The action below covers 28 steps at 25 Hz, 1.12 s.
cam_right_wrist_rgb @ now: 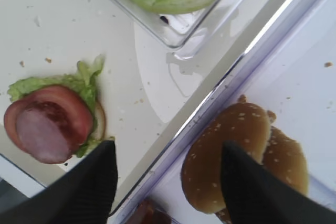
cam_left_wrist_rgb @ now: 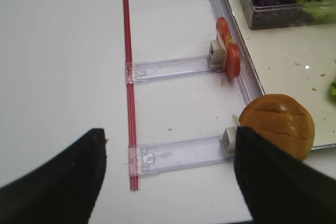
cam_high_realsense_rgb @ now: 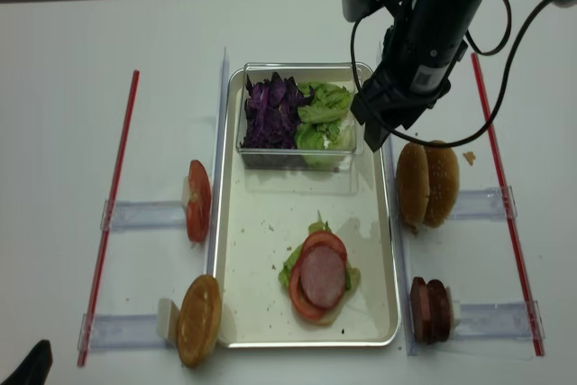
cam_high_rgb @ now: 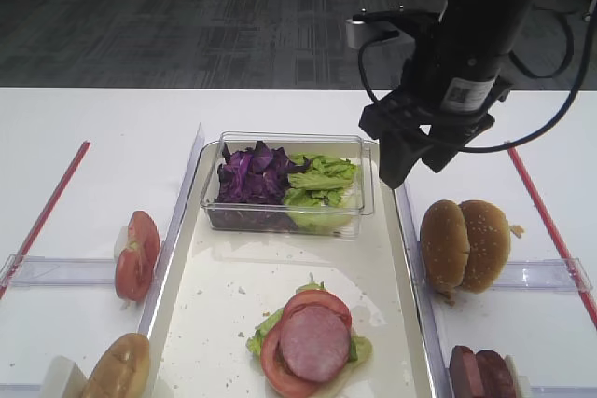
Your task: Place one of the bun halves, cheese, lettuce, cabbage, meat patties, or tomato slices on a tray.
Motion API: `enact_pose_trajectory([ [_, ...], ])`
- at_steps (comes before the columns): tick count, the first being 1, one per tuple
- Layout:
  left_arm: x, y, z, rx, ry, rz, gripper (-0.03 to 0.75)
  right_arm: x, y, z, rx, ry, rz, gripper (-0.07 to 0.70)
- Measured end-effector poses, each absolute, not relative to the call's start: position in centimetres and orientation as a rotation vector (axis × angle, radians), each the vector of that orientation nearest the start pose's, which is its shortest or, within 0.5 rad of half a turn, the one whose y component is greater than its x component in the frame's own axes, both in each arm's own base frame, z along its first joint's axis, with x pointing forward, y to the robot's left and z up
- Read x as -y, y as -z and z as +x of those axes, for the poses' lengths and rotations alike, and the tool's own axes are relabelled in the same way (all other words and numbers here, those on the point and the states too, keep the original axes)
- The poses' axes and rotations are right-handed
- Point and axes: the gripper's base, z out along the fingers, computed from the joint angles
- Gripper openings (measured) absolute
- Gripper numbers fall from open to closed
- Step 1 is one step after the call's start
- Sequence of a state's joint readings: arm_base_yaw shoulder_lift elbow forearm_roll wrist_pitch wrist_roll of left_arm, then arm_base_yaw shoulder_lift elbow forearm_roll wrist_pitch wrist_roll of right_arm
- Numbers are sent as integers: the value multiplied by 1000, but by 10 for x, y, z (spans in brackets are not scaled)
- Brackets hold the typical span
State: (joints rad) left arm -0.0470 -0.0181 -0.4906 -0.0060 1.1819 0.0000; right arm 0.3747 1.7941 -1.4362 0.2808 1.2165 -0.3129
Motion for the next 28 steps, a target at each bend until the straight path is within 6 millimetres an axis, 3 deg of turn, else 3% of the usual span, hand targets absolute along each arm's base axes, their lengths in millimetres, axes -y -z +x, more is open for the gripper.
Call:
enact_pose_trajectory([
  [19,0,-265,-12,-2156,35,51,473,-144,-258,327,-2905,-249,-913,677],
  [28,0,-265,-12,-2157,38,44,473,-141,-257,328,-2906,-195,-922,690],
])
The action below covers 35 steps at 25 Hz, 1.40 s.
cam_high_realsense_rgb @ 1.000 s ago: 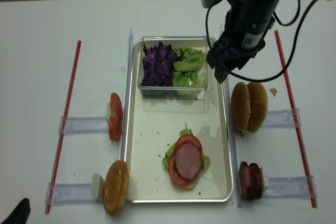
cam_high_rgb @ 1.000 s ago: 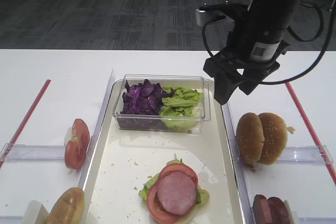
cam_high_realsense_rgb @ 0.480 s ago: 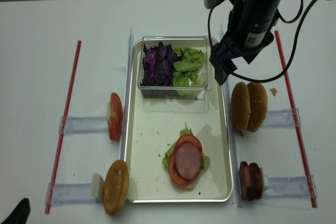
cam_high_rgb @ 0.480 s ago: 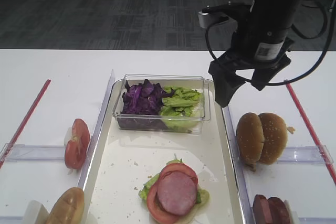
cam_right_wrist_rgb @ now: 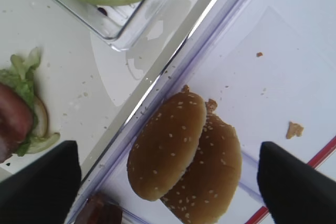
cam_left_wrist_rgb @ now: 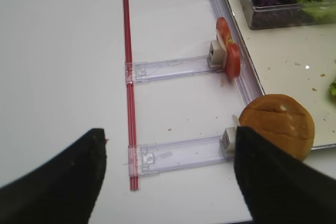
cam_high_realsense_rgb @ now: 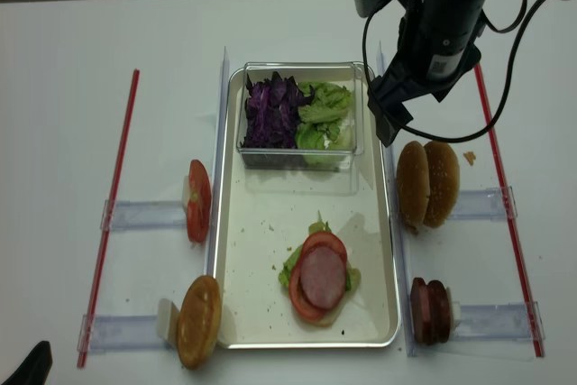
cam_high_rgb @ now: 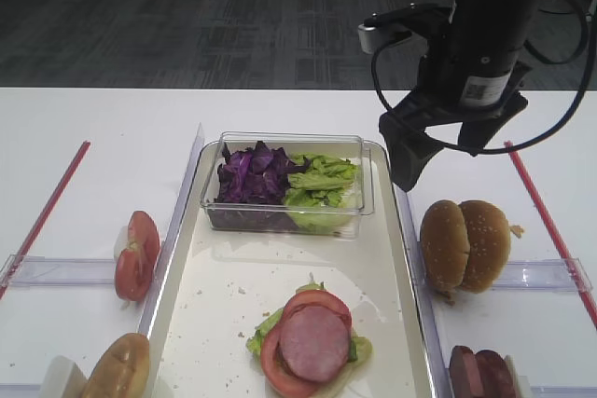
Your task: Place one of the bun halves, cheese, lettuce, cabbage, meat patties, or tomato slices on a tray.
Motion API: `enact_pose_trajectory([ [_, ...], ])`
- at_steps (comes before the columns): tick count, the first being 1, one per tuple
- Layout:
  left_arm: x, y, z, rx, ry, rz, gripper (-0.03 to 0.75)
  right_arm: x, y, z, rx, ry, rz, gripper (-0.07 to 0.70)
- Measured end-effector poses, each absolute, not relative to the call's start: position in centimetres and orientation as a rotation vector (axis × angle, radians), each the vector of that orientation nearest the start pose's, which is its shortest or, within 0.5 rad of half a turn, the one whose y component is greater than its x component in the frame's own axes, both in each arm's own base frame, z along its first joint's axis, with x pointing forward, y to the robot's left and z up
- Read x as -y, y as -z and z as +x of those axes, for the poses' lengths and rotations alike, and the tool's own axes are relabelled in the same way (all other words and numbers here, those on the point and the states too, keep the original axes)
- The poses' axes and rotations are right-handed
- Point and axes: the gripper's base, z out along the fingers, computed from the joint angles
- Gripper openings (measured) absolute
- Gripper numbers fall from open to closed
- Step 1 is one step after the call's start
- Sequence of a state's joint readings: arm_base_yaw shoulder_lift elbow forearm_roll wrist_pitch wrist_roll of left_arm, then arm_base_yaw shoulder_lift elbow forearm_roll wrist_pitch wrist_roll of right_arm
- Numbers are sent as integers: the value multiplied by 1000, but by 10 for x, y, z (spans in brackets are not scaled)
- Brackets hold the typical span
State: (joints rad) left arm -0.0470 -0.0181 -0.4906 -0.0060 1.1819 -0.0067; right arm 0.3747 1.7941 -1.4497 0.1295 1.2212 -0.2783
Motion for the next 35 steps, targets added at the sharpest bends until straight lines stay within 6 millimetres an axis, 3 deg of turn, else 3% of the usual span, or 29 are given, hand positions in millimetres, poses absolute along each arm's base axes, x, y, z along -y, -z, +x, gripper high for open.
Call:
enact_pose_trajectory([
  [35,0,-265,-12,-2157,38,44,473,-132,-257,331,-2945,-51,-801,692],
])
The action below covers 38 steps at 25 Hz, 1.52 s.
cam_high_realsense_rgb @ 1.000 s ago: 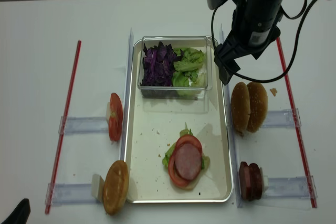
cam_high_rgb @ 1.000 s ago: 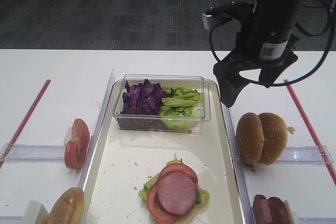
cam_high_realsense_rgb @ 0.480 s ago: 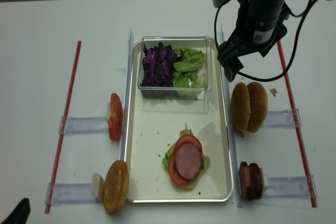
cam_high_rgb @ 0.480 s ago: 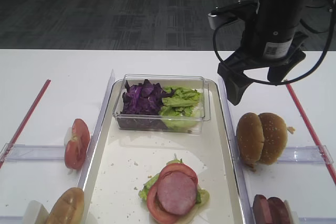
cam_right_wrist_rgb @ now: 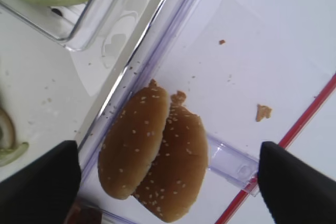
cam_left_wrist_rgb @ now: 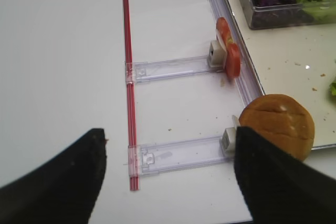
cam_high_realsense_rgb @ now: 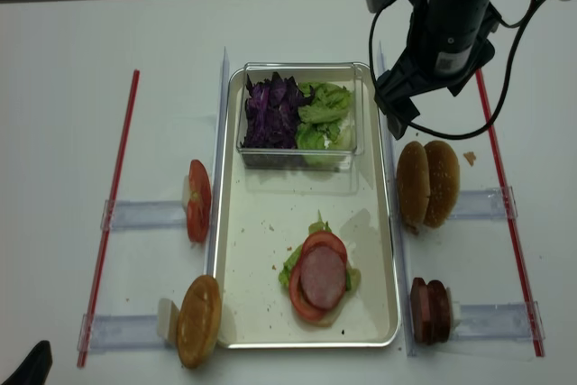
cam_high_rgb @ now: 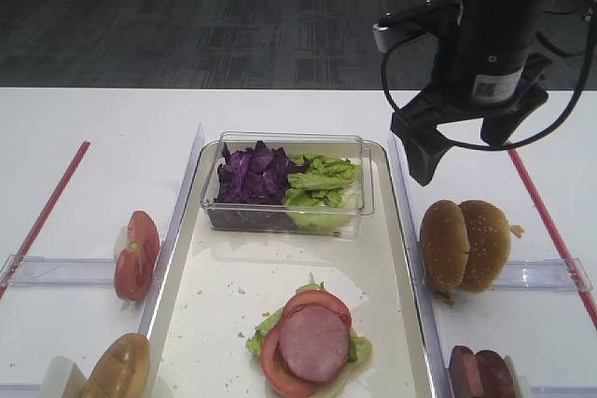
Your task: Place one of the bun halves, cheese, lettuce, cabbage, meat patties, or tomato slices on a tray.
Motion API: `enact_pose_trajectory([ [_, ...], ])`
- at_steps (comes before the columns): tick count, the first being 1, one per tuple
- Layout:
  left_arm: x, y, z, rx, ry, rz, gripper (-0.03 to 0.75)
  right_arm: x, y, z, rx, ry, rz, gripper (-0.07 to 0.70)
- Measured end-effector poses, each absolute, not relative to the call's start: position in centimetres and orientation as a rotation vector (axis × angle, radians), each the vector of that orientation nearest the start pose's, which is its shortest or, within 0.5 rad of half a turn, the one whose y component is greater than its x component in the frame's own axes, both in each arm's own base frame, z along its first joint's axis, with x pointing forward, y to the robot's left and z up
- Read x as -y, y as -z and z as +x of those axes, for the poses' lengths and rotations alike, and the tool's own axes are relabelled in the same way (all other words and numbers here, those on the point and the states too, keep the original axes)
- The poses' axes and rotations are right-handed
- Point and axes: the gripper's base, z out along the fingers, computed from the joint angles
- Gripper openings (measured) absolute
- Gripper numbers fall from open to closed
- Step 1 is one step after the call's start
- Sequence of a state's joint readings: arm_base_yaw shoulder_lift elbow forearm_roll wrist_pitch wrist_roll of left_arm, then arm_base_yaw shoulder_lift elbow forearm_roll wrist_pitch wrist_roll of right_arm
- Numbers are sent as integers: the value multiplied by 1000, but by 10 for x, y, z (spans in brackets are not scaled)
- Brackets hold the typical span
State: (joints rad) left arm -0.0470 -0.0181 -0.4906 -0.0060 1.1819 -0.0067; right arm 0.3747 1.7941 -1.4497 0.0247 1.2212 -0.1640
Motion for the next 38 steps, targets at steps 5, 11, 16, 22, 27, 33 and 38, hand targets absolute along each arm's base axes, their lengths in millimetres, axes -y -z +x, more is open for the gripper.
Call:
enact_pose_trajectory([
  [5,0,-265,-12,-2158,34,51,473,-121,-257,335,-2956,-1,-748,692],
  [11,0,-265,-12,-2158,34,51,473,-77,-257,348,-3004,-6,-524,692],
  [16,0,-265,-12,-2158,34,51,473,-38,-257,355,-3029,-17,-345,692],
  [22,0,-265,-12,-2158,34,51,473,-3,-257,357,-3042,-44,-176,692],
  [27,0,-265,-12,-2158,34,51,473,16,-257,356,-3044,-55,-86,692],
  [33,0,-265,-12,-2158,34,51,473,21,-257,356,-3042,-64,-83,692],
  [38,0,-265,-12,-2158,34,51,473,21,-257,356,-3042,-67,-82,692],
])
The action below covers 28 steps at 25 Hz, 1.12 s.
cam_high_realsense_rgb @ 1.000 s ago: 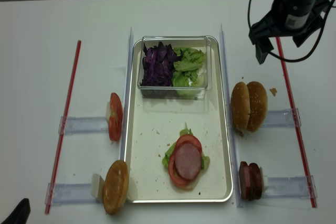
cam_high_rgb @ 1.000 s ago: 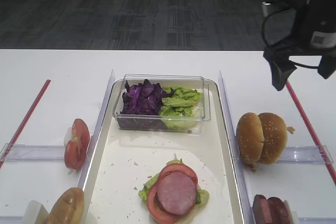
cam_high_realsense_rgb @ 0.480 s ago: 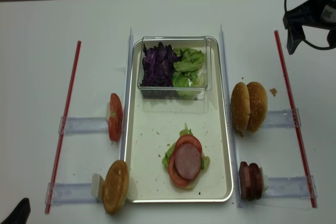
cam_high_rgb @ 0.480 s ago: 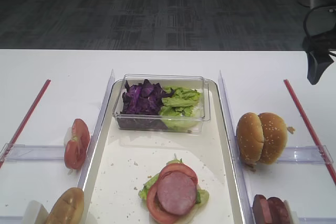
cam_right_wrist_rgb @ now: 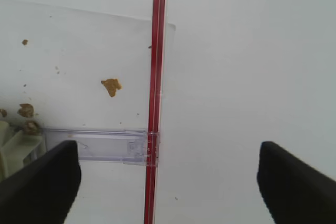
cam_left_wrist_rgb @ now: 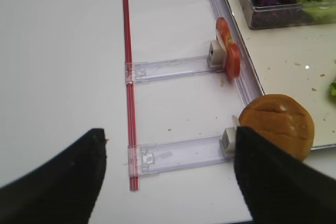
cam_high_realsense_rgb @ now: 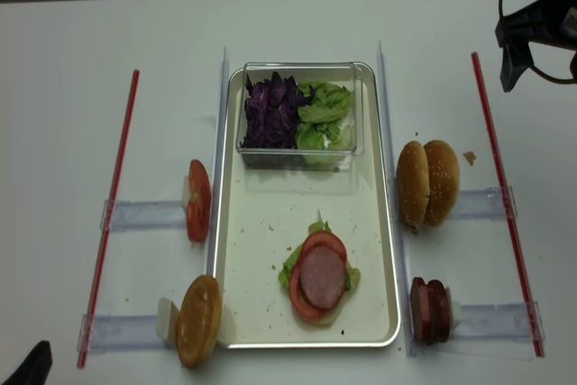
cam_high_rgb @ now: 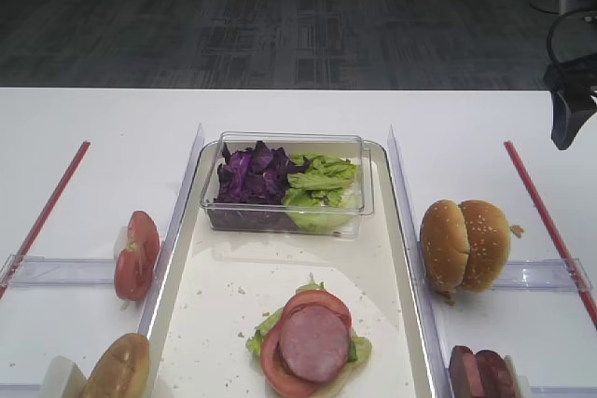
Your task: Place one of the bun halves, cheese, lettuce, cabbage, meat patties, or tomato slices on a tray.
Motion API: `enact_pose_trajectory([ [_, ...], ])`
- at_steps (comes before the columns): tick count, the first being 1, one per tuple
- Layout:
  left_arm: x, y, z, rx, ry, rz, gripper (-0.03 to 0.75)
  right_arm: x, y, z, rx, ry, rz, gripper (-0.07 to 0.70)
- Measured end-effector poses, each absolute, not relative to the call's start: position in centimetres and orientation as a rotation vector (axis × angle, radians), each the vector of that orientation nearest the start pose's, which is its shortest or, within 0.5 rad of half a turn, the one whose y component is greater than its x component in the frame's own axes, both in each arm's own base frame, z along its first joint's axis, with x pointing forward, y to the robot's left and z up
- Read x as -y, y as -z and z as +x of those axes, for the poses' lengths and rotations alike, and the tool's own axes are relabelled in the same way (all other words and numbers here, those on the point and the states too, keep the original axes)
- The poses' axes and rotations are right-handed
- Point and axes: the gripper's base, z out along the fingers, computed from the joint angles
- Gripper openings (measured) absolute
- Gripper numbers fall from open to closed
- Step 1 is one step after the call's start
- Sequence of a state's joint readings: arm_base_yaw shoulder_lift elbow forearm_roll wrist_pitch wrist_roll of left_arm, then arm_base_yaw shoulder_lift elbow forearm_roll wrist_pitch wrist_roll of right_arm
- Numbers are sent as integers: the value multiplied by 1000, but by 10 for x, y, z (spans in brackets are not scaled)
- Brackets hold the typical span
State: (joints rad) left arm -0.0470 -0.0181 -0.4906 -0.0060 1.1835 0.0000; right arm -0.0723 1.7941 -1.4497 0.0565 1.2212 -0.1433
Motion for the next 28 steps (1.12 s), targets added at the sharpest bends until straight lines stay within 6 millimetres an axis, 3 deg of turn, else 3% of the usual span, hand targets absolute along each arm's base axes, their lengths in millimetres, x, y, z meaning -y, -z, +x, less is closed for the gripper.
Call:
enact_pose_trajectory([
  [28,0,-265,-12,-2158,34,51,473,21,-260,352,-3041,-63,-23,692],
])
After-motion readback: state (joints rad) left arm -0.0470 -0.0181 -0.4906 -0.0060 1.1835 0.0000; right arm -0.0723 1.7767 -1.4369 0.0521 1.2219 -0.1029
